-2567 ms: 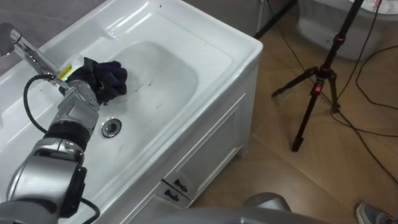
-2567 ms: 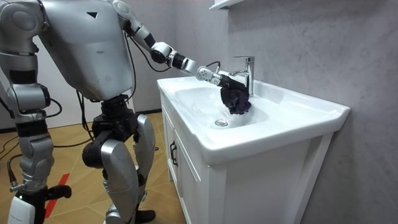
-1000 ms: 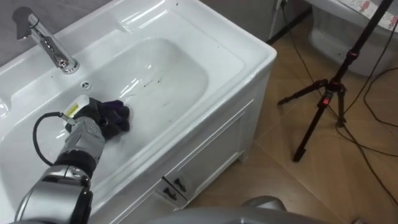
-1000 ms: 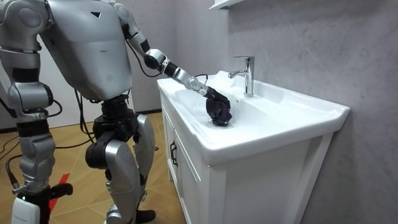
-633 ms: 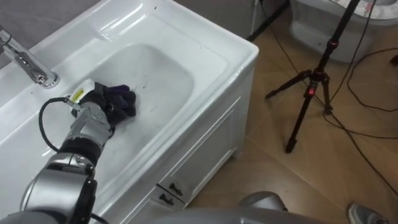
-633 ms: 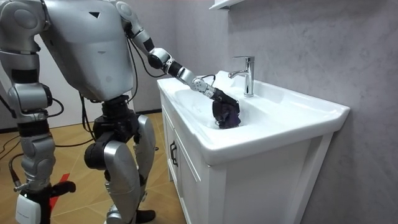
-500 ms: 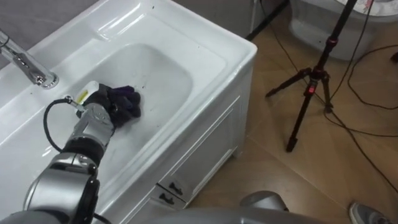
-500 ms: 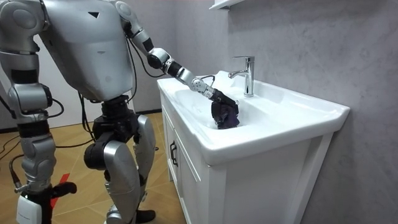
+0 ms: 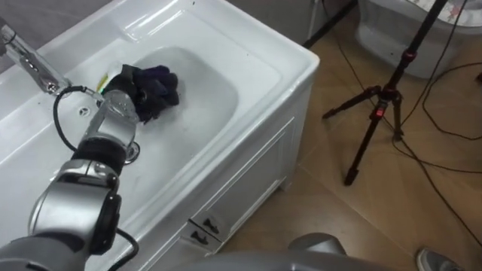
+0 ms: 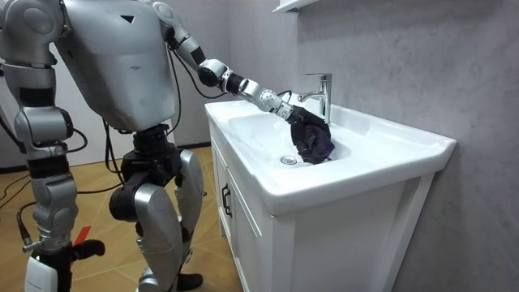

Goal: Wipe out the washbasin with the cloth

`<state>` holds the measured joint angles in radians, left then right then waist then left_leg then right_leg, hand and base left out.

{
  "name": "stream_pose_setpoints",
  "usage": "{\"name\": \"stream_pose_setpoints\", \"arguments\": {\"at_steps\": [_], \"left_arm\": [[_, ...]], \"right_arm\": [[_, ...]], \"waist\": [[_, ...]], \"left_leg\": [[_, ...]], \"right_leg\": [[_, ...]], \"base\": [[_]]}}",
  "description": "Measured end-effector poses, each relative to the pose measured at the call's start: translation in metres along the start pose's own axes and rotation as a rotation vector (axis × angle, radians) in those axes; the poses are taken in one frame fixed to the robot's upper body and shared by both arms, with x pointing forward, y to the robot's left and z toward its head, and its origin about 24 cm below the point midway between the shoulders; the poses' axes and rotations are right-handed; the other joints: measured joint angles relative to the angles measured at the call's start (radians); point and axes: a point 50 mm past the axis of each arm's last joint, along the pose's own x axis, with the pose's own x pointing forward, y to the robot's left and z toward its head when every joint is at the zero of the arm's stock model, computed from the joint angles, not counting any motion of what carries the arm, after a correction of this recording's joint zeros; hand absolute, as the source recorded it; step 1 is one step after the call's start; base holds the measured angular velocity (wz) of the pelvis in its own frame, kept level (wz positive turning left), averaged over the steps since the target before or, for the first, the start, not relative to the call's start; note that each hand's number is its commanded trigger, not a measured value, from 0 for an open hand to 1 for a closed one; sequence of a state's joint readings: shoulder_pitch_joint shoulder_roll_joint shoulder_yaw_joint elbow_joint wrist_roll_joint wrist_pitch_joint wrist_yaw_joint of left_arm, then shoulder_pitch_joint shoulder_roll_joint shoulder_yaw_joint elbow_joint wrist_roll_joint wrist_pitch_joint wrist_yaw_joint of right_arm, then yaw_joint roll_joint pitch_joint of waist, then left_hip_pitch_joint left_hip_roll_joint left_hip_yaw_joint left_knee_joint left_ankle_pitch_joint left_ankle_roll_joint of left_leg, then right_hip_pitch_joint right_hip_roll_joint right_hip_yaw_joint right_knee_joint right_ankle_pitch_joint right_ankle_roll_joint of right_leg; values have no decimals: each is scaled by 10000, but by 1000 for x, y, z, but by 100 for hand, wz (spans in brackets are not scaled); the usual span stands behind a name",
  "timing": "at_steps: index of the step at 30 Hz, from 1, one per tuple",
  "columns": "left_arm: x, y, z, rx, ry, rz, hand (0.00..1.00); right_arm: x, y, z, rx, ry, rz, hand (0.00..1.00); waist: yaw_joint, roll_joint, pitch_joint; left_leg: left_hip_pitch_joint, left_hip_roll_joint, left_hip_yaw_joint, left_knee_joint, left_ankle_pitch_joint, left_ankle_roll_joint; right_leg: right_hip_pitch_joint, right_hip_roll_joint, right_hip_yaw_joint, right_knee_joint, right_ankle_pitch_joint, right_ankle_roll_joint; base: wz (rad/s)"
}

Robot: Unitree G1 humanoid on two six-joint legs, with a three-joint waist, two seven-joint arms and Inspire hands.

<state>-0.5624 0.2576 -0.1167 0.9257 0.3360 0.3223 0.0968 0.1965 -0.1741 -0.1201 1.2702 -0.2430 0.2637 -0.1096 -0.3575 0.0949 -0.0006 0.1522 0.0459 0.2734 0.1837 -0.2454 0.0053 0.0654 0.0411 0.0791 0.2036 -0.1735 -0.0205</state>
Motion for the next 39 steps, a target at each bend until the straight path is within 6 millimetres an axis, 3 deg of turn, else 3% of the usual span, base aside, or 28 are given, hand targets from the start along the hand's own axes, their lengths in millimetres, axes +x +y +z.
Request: {"name": "stream_pose_setpoints", "arguments": {"at_steps": [6,10,15,19,25,27,35,39], "left_arm": [[1,7,23,-558,-516,32,100],[-4,18,49,-853,-1590,536,100],[-9,26,66,-1025,-2294,833,100],[-9,29,68,-1050,-2388,909,100],[-11,35,72,-1087,-2643,1095,100],[-11,38,70,-1044,-2579,1173,100],[-9,43,65,-941,-2335,1271,100],[-6,38,56,-870,-1924,1132,100]], "right_arm": [[1,-1,-12,296,374,-120,0],[1,-1,-15,304,435,-111,0],[1,-3,-12,361,340,-135,0],[1,-6,-5,387,219,-28,0],[1,-5,1,403,63,301,0],[1,-6,2,402,44,295,0],[1,-4,1,410,43,619,0],[1,-3,0,363,86,610,0]], "waist": [[-237,222,30],[-240,156,75],[-183,50,120],[-143,-46,128],[74,-575,27],[66,-637,7],[65,-557,1],[60,-396,19]], "left_leg": [[-28,-21,16,-29,0,0],[-11,-6,18,-39,0,-1],[14,-11,26,-128,2,-4],[4,-15,32,-154,3,-6],[-30,36,-9,-126,20,-35],[-90,41,-48,-110,19,-35],[-211,127,-96,-61,19,-35],[-183,119,-92,-62,19,-35]], "right_leg": [[-96,-12,21,8,1,4],[-105,-22,55,20,5,-4],[-126,-7,141,48,6,-7],[-165,58,179,68,5,-4],[-176,91,115,8,27,-41],[-199,84,51,-11,32,-49],[-298,32,-24,-1,52,-76],[-288,38,-23,1,59,-83]], "base": [[-2],[-1],[-5],[-2],[3],[6],[0],[-3]]}}
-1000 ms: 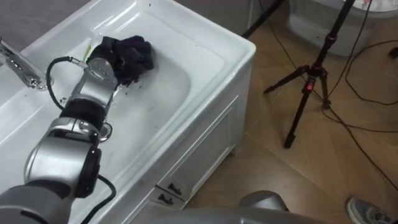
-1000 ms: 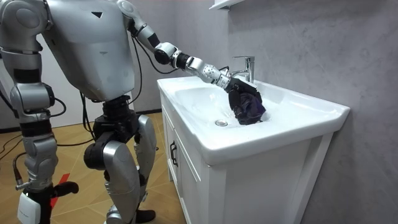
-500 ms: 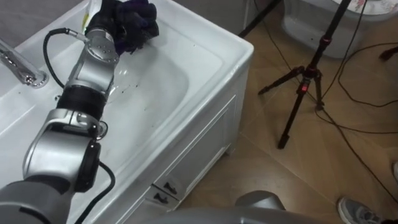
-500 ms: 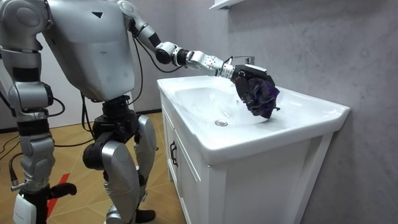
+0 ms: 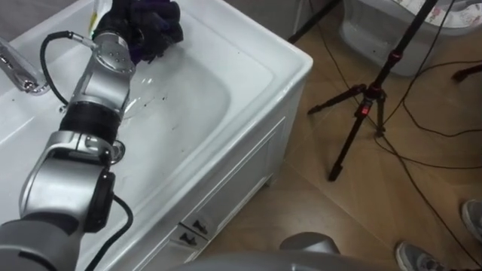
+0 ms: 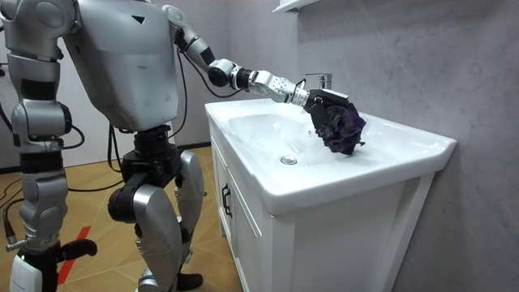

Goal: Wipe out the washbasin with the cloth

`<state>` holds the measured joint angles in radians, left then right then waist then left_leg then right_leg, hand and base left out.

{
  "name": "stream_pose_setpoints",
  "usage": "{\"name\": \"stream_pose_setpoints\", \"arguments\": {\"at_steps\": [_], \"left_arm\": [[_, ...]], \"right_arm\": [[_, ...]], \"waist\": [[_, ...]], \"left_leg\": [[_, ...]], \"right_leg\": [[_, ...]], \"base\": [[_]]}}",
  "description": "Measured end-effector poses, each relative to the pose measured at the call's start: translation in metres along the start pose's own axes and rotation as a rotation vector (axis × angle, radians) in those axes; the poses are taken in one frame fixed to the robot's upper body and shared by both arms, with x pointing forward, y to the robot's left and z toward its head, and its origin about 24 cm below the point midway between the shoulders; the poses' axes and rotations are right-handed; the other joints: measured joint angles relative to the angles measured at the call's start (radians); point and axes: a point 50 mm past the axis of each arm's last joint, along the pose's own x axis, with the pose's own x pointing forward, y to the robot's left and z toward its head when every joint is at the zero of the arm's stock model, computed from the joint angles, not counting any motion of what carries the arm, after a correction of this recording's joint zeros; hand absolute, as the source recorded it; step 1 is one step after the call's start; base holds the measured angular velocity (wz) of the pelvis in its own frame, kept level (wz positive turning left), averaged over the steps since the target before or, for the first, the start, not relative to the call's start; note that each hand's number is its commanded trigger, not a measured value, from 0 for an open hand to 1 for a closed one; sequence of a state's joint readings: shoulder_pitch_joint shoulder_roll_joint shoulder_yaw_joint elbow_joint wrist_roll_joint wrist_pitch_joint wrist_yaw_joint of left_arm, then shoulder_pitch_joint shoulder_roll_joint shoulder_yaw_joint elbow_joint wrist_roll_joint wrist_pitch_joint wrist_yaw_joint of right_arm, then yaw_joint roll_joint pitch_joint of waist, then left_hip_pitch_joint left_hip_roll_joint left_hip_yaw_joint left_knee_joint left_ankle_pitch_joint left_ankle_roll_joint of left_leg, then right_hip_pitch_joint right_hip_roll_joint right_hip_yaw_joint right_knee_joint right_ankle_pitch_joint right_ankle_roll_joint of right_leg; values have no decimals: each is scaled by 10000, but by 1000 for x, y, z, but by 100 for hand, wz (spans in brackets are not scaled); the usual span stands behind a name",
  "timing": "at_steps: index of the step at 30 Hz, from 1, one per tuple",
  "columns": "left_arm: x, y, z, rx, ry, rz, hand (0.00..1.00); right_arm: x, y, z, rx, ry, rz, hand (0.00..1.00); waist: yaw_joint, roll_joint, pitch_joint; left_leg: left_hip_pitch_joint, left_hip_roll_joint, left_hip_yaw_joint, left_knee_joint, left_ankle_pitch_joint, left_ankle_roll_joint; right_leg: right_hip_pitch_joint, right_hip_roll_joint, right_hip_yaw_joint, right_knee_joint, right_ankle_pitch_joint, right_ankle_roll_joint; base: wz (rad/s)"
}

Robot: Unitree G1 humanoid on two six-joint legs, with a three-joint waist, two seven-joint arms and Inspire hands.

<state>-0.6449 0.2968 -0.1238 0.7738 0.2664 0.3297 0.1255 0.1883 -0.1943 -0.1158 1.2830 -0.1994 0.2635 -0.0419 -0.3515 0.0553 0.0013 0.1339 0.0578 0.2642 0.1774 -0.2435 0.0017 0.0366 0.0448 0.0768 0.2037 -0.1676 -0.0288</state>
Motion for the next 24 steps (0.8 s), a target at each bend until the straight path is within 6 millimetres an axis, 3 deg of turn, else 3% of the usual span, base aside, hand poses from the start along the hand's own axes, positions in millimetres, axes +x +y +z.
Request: {"name": "stream_pose_setpoints", "arguments": {"at_steps": [10,13,24], "left_arm": [[-2,-11,-26,285,990,-503,100],[-2,-17,-38,717,1494,-741,100],[-4,-24,-41,2076,1553,-1193,100]], "right_arm": [[0,1,-5,-77,117,35,0],[0,1,-3,-80,71,104,0],[0,3,-4,-561,161,421,0]], "waist": [[-31,242,83],[-2,282,66],[9,133,153]], "left_leg": [[97,-26,42,-31,17,-32],[133,-24,50,-63,38,-66],[126,-19,46,-58,49,-82]], "right_leg": [[161,72,18,-22,15,-13],[174,78,23,-4,13,-17],[144,79,30,-3,5,-32]], "base": [[3],[0],[0]]}}
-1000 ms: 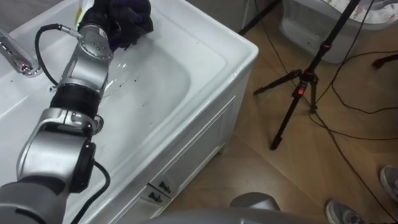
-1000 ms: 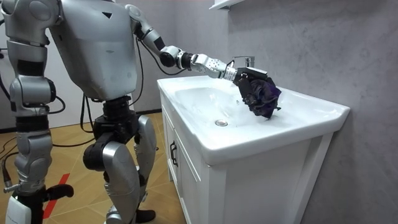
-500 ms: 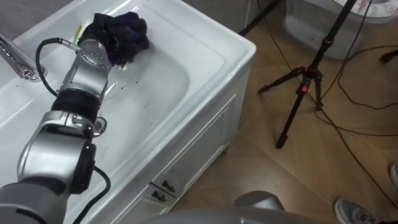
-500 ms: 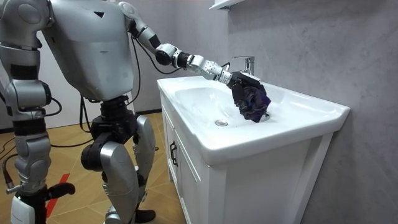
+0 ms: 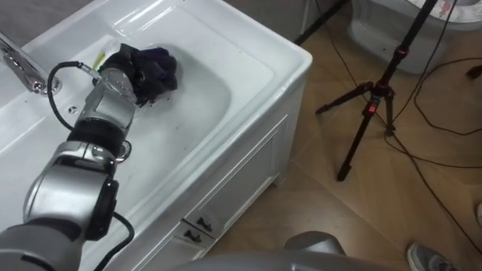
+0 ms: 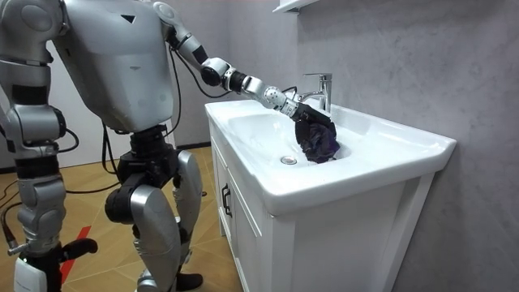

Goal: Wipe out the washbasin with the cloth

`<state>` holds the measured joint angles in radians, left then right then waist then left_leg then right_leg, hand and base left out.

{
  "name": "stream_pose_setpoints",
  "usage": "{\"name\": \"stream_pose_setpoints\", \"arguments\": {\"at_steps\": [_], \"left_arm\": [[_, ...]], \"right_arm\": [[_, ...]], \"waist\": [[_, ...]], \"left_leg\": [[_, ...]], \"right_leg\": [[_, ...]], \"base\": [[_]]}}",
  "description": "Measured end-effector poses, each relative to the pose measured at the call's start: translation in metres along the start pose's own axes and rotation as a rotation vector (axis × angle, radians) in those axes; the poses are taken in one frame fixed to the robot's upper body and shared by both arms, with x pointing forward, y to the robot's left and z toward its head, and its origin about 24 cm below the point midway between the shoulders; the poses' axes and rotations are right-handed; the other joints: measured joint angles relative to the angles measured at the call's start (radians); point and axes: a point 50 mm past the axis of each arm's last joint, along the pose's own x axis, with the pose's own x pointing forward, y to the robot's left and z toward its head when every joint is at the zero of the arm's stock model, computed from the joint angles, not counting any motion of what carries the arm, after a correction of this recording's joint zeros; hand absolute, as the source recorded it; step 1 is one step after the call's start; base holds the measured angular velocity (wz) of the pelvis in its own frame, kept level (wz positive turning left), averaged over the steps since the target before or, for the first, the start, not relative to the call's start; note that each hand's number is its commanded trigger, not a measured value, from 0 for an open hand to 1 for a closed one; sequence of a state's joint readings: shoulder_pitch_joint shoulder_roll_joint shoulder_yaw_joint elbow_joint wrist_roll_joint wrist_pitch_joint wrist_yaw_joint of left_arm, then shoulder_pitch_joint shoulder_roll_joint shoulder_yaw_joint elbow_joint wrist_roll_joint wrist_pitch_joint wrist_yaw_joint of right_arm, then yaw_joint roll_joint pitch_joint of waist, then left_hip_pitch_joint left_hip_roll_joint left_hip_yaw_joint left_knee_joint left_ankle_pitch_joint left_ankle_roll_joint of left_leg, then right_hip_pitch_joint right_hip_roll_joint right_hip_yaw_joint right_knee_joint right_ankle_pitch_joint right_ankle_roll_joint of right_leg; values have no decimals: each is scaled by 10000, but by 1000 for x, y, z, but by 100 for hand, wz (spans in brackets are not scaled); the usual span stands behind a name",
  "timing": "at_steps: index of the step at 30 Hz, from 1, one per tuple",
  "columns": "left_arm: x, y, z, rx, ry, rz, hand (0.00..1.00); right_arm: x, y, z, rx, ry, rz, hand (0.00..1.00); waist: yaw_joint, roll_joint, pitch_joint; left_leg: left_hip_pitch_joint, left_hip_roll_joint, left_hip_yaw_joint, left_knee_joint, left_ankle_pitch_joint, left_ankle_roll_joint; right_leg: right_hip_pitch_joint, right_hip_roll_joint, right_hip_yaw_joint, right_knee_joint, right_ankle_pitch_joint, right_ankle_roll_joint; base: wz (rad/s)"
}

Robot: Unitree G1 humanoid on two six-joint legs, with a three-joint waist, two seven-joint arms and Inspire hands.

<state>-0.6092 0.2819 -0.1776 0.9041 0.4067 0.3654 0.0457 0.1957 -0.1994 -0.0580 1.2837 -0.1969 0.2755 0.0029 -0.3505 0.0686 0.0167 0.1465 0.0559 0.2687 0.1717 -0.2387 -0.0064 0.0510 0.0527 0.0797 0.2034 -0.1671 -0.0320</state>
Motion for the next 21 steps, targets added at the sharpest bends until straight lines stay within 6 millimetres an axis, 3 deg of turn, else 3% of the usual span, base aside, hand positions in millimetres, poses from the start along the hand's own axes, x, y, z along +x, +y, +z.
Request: {"name": "stream_pose_setpoints", "arguments": {"at_steps": [6,12,21], "left_arm": [[0,-9,-3,820,97,-47,100],[-7,-29,-29,1517,492,-345,100],[-8,-30,-32,2583,375,-112,100]], "right_arm": [[0,1,-1,-200,21,45,0],[0,0,0,-198,-206,9,0],[-1,-1,7,-206,-630,106,0]], "waist": [[7,-33,4],[40,-67,-22],[235,-134,-72]], "left_leg": [[18,0,22,-39,0,0],[-4,8,65,-37,0,-1],[-25,19,288,27,0,0]], "right_leg": [[13,-7,43,-21,-2,-3],[-6,-9,58,-21,-9,-13],[8,-33,-6,-9,-9,-12]], "base": [[-1],[-2],[1]]}}
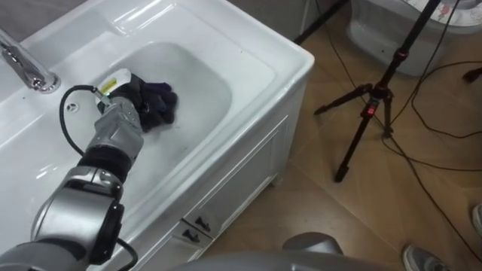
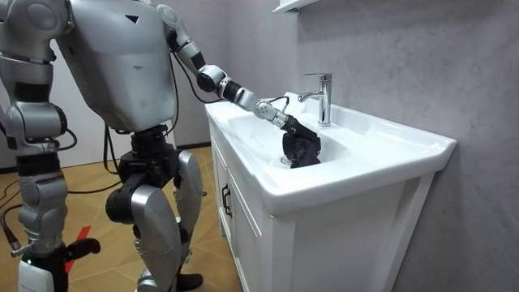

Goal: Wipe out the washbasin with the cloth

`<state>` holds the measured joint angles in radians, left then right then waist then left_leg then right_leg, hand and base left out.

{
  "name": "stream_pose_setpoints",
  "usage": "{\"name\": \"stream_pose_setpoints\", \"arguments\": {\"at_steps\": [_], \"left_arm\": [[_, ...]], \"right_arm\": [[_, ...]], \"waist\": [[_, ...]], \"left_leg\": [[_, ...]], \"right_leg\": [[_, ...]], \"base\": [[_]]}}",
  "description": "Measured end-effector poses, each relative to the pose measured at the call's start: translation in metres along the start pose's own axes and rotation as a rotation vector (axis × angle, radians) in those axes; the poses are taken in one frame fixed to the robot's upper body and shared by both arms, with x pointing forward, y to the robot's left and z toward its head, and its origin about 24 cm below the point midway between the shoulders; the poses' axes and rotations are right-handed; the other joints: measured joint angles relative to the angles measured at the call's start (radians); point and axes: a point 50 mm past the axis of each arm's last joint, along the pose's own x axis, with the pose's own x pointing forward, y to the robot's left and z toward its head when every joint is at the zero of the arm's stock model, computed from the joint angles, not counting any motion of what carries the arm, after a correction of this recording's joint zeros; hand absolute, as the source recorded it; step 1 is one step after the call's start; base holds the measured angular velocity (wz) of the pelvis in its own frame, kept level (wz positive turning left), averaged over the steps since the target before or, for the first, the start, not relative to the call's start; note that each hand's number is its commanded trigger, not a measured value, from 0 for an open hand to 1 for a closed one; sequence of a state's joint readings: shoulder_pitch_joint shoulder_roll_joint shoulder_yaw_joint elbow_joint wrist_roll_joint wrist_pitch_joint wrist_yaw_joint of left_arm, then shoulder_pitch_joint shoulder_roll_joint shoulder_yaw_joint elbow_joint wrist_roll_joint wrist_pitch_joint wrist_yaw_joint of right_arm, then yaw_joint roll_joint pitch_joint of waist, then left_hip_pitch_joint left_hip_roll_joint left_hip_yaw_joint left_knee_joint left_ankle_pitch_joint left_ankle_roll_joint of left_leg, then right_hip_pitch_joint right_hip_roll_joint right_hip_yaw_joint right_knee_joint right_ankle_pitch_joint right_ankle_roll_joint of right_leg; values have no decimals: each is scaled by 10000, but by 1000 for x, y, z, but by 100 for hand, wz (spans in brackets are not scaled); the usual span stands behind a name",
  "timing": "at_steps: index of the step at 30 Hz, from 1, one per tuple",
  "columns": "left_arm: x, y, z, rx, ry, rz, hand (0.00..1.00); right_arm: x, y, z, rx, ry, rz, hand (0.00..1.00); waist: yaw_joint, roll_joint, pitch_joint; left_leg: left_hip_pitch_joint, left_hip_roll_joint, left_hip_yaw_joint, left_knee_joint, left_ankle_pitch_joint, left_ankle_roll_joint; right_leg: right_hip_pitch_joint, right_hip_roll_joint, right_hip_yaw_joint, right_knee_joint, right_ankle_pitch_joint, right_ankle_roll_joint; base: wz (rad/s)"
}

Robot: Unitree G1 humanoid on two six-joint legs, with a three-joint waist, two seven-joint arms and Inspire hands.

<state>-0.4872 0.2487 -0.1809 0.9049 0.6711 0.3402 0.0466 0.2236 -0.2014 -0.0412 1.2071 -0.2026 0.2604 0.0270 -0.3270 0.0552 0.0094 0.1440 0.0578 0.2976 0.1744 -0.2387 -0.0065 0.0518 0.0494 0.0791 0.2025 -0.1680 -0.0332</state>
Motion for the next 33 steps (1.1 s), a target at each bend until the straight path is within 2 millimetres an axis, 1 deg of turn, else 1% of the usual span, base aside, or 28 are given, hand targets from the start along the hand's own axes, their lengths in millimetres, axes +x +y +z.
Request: {"name": "stream_pose_setpoints", "arguments": {"at_steps": [5,11,14,16,17,18,19,20,21,23,25,27,28,29,30,33], "left_arm": [[0,-1,-1,33,3,-6,100],[-1,-9,-10,478,256,-291,100],[-2,-20,-23,787,764,-755,100],[-4,-25,-33,1412,987,-968,100],[-4,-25,-34,1557,1050,-1040,100],[-4,-28,-39,1789,1209,-1196,100],[-6,-31,-44,1823,1354,-1346,100],[-6,-33,-46,1824,1415,-1399,100],[-8,-35,-50,1958,1492,-1476,100],[-10,-40,-56,2214,1609,-1590,100],[-14,-46,-70,2632,1888,-1657,100],[-17,-46,-80,2732,2101,-1645,100],[-18,-46,-86,2795,2188,-1603,100],[-19,-45,-88,2841,2214,-1566,100],[-20,-45,-93,2899,2273,-1467,100],[-25,-48,-104,2982,2559,-1333,100]], "right_arm": [[0,-3,-1,-51,-12,6,0],[0,-2,-6,-76,106,95,0],[0,-1,-13,-95,291,187,0],[0,-1,-18,-204,459,363,0],[0,-1,-19,-244,486,392,0],[0,-2,-21,-216,568,414,0],[0,-3,-22,-89,675,386,0],[0,-4,-22,-2,690,373,0],[0,-4,-21,86,686,365,0],[0,-5,-20,114,692,357,0],[0,-7,-19,331,686,248,0],[0,-8,-15,388,603,139,0],[0,-9,-12,407,511,99,0],[0,-9,-11,412,498,102,0],[0,-8,-11,403,527,93,0],[0,-8,-10,388,541,79,0]], "waist": [[9,-6,5],[24,17,-10],[51,25,-8],[68,43,-34],[67,54,-30],[71,19,-7],[65,67,-57],[72,91,-69],[108,120,-72],[220,112,-71],[321,93,-65],[399,84,-69],[530,88,-70],[610,87,-71],[681,76,-76],[1065,61,-105]], "left_leg": [[-29,4,4,78,0,0],[-88,9,3,142,-1,1],[56,22,15,119,0,1],[142,27,32,113,-1,1],[176,28,32,104,-1,1],[241,31,34,55,-1,0],[262,30,48,49,-1,0],[269,29,46,45,-1,0],[304,28,13,20,-1,0],[471,27,16,-117,24,-42],[568,26,11,-112,30,-52],[604,16,3,-79,30,-52],[593,18,-13,-79,30,-52],[578,22,-29,-78,30,-52],[563,21,-83,-90,34,-58],[625,21,-116,-96,53,-89]], "right_leg": [[15,-33,-19,4,0,0],[7,-32,-16,-14,2,-1],[153,-13,-10,-40,8,-13],[243,24,24,-117,23,-35],[281,26,24,-143,29,-38],[337,27,25,-159,29,-39],[349,29,28,-167,28,-39],[343,31,31,-172,27,-38],[378,21,25,-168,27,-38],[503,25,11,-182,29,-42],[611,19,-21,-213,19,-49],[590,29,-5,-198,-64,-42],[563,30,-13,-173,-84,-45],[553,28,-42,-171,-83,-46],[566,28,-167,-172,-87,-53],[627,28,-161,-164,-80,-75]], "base": [[0],[0],[-2],[-5],[0],[0],[0],[0],[0],[0],[7],[7],[0],[7],[14],[6]]}}
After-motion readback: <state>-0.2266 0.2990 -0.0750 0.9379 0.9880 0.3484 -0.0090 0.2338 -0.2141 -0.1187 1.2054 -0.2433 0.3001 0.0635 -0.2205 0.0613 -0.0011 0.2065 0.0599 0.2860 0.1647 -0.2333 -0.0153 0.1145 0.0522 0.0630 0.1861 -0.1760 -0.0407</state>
